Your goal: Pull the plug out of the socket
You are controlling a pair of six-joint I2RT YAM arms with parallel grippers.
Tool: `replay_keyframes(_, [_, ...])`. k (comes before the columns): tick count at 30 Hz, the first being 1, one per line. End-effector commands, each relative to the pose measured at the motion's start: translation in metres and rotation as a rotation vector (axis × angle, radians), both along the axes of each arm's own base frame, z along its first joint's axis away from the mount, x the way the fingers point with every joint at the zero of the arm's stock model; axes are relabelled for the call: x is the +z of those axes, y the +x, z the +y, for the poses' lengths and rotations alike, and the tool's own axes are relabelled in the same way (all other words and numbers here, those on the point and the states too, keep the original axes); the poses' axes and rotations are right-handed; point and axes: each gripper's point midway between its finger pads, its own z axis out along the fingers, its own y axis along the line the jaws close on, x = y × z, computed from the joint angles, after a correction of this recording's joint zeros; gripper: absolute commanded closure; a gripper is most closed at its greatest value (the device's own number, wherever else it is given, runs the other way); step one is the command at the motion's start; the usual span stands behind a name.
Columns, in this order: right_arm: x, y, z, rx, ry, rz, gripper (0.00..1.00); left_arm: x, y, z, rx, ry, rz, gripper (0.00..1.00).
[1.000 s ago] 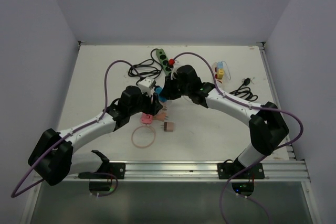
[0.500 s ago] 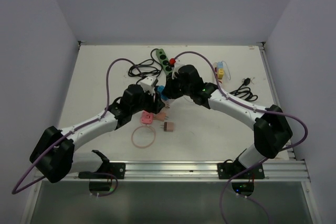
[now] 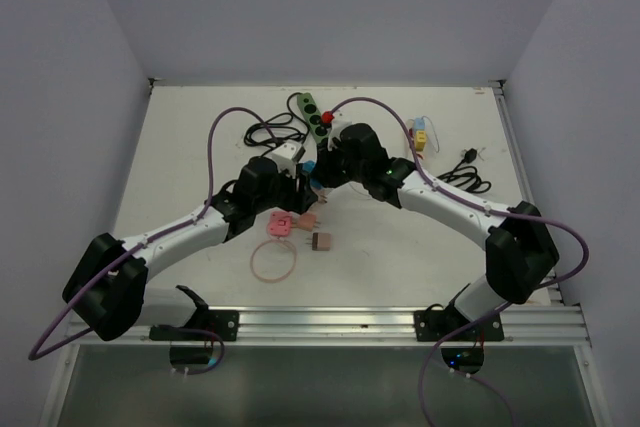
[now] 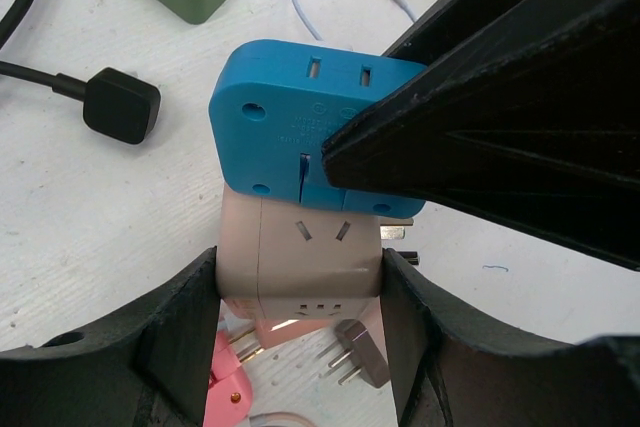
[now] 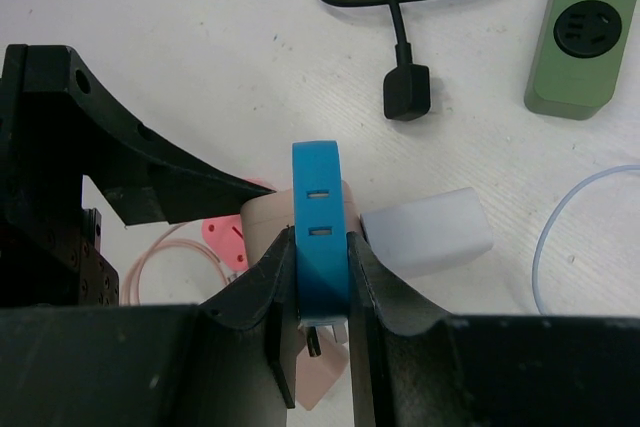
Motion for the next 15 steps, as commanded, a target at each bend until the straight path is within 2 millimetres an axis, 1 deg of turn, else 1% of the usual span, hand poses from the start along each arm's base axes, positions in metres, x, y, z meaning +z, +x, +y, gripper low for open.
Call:
replay_keyframes(1, [0.126, 0.026, 0.000, -0.078, 0.205, -0.293, 1.00, -0.025, -0.010, 0.012, 0.039, 0.090, 0.099, 1.00])
replay_keyframes(8, [0.144, 0.031, -0.010, -0.116, 0.220, -0.346, 1.00, -0.032, -0.011, 0.011, 0.031, 0.108, 0.128, 1.00])
replay_keyframes(9, [0.149, 0.033, -0.012, -0.122, 0.231, -0.359, 1.00, -0.036, -0.012, 0.013, 0.034, 0.118, 0.139, 1.00])
replay_keyframes(15, [0.173, 0.036, -0.024, -0.152, 0.254, -0.413, 1.00, -0.039, -0.013, 0.015, 0.041, 0.133, 0.155, 1.00])
